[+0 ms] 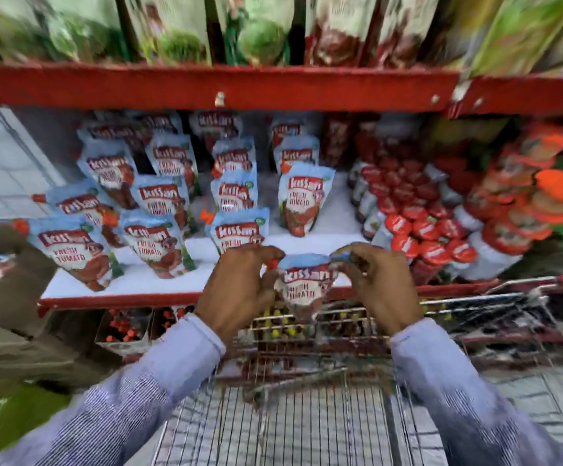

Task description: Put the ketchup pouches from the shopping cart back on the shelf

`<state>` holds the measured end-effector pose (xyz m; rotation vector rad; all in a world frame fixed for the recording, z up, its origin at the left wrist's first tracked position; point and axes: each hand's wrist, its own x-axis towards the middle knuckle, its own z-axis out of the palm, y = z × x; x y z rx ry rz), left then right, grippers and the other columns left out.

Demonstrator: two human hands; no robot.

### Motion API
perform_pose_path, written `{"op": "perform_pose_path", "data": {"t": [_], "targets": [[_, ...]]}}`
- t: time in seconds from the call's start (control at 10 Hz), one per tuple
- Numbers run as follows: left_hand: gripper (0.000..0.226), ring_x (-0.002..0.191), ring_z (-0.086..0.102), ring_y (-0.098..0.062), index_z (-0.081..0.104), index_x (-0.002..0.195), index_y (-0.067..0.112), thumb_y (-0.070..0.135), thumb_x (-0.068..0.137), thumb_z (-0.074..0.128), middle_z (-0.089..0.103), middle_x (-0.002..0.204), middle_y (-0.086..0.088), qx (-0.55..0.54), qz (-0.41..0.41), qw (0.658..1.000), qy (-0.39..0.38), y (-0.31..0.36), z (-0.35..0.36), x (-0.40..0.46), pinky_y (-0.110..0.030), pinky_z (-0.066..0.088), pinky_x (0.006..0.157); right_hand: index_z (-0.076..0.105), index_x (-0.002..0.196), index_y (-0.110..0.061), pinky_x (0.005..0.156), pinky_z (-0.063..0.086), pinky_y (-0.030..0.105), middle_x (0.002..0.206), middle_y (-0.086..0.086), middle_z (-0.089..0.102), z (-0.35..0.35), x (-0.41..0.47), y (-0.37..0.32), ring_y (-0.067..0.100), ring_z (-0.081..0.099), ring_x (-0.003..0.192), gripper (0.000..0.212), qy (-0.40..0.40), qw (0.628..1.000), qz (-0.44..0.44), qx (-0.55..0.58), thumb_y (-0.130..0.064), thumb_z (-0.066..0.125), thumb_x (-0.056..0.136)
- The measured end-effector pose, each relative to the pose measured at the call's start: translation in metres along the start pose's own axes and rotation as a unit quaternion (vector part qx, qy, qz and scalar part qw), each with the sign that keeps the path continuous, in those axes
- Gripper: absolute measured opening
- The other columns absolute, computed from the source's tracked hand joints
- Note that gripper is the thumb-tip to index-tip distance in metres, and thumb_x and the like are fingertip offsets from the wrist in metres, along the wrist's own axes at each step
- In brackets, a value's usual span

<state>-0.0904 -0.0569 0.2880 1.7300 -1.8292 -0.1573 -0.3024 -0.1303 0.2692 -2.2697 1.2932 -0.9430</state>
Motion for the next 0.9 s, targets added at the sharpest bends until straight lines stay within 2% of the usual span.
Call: {"op": "perform_pose_path", "data": {"t": [0.1,0.2,0.3,0.4,0.5,0.6,0.7,0.8,0.9], "targets": [[0.019,0.082,0.068,-0.038,0.074,0.098,0.011,0.01,0.079,0.071,0.077,0.09,-0.016,0.024,0.014,1.0,0.014,0.01,0.003,0.035,-0.037,0.051,0.068,0.075,0.085,-0.012,0.061,0.032,-0.005,0.073,0.007,0.075,-0.008,0.036,0.006,0.012,0.058,0.079,0.017,0.032,0.999,-0.009,-0.003,0.002,0.073,0.076],[0.019,0.083,0.068,-0.039,0.075,0.096,0.013,0.009,0.079,0.067,0.077,0.09,-0.016,0.044,-0.003,0.999,0.003,0.013,0.012,0.062,-0.038,0.053,0.069,0.074,0.083,-0.009,0.056,0.033,0.008,0.073,0.012,0.075,-0.004,0.063,0.023,0.017,0.064,0.069,0.014,0.025,1.0,0.015,-0.009,0.002,0.073,0.075],[0.022,0.078,0.067,-0.043,0.074,0.09,0.007,0.001,0.077,0.058,0.074,0.086,-0.023,0.043,-0.009,0.999,-0.006,0.013,0.024,0.081,-0.04,0.054,0.067,0.073,0.08,-0.013,0.051,0.027,0.018,0.067,0.01,0.072,0.007,0.081,0.036,0.026,0.064,0.067,0.01,-0.001,0.998,0.056,-0.016,-0.004,0.074,0.075],[0.027,0.084,0.064,-0.044,0.072,0.104,0.004,-0.003,0.084,0.056,0.071,0.098,-0.025,0.056,-0.032,0.998,0.001,0.003,0.042,0.091,-0.044,0.058,0.071,0.065,0.066,-0.021,0.049,0.029,0.021,0.055,-0.001,0.055,0.02,0.089,0.043,0.022,0.053,0.061,0.02,-0.012,0.996,0.092,-0.017,-0.006,0.071,0.079],[0.029,0.083,0.066,-0.044,0.07,0.107,0.004,-0.006,0.085,0.053,0.071,0.097,-0.025,0.071,-0.037,0.997,0.006,-0.007,0.055,0.098,-0.049,0.06,0.071,0.07,0.084,-0.011,0.062,0.039,0.023,0.07,0.007,0.066,0.026,0.094,0.041,0.021,0.06,0.068,0.01,-0.011,0.993,0.117,0.021,-0.003,0.065,0.083],[0.026,0.085,0.065,-0.044,0.069,0.105,0.002,-0.007,0.086,0.053,0.07,0.096,-0.026,0.07,-0.047,0.996,0.0,-0.014,0.057,0.102,-0.048,0.059,0.071,0.068,0.092,-0.009,0.059,0.032,0.02,0.07,-0.001,0.058,0.025,0.098,0.04,0.016,0.053,0.068,0.009,-0.035,0.993,0.111,0.003,-0.007,0.067,0.084],[0.03,0.092,0.063,-0.044,0.067,0.113,0.006,-0.004,0.088,0.056,0.069,0.104,-0.023,0.064,-0.051,0.996,-0.023,-0.015,0.053,0.101,-0.046,0.058,0.075,0.067,0.096,-0.015,0.06,0.04,0.019,0.077,0.0,0.068,0.024,0.1,0.042,0.015,0.06,0.07,0.02,-0.048,0.991,0.122,0.03,-0.004,0.069,0.079],[0.026,0.099,0.062,-0.043,0.063,0.116,0.004,0.005,0.09,0.062,0.069,0.109,-0.024,0.027,-0.056,0.998,-0.028,-0.009,0.048,0.1,-0.046,0.057,0.081,0.065,0.098,-0.025,0.068,0.056,0.03,0.088,0.005,0.075,0.026,0.101,0.041,0.019,0.067,0.074,0.032,-0.054,0.986,0.144,0.07,-0.004,0.069,0.074],[0.028,0.1,0.066,-0.037,0.063,0.116,0.01,0.012,0.088,0.067,0.07,0.116,-0.017,0.006,-0.052,0.999,-0.015,-0.004,0.038,0.096,-0.047,0.058,0.084,0.062,0.112,-0.015,0.084,0.058,0.04,0.103,0.011,0.073,0.019,0.092,0.04,0.023,0.068,0.088,0.04,0.003,0.986,0.144,0.082,-0.009,0.075,0.074]]}}
